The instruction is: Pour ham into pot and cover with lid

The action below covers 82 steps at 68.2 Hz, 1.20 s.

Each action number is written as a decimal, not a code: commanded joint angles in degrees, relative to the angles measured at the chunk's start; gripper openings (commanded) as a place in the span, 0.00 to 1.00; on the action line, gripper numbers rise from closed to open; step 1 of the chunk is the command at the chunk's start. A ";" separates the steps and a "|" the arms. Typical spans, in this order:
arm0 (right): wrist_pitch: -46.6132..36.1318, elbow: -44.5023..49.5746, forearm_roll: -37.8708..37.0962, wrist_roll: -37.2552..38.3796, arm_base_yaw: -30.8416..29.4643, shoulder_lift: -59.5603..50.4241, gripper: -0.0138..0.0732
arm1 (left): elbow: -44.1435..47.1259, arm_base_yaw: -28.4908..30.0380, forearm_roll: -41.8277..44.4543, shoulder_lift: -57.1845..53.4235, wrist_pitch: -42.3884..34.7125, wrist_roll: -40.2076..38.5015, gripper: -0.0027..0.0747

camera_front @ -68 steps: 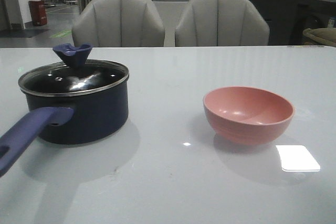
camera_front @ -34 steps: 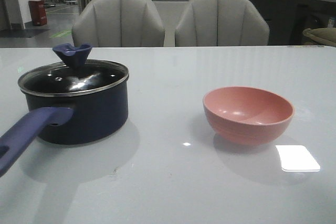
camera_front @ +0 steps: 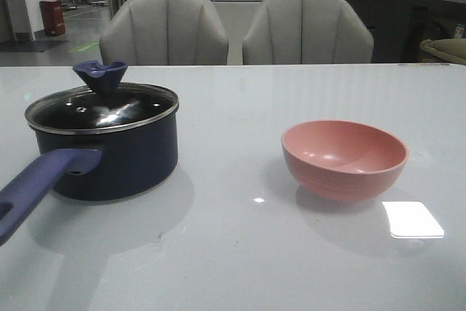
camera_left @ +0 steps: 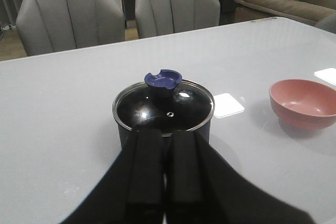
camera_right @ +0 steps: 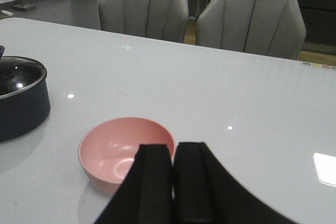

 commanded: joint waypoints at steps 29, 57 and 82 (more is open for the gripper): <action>-5.01 -1.53 0.33 -0.30 -0.06 0.32 0.34 | 13.60 14.07 6.41 -2.05 -23.95 -7.03 0.18; -5.07 -1.53 0.33 -0.30 -0.06 0.32 0.34 | 22.51 17.45 6.41 -5.20 -31.16 -7.03 0.18; -5.07 -1.53 0.33 -0.30 -0.06 0.32 0.34 | 22.51 17.45 6.41 -5.07 -31.16 -7.03 0.18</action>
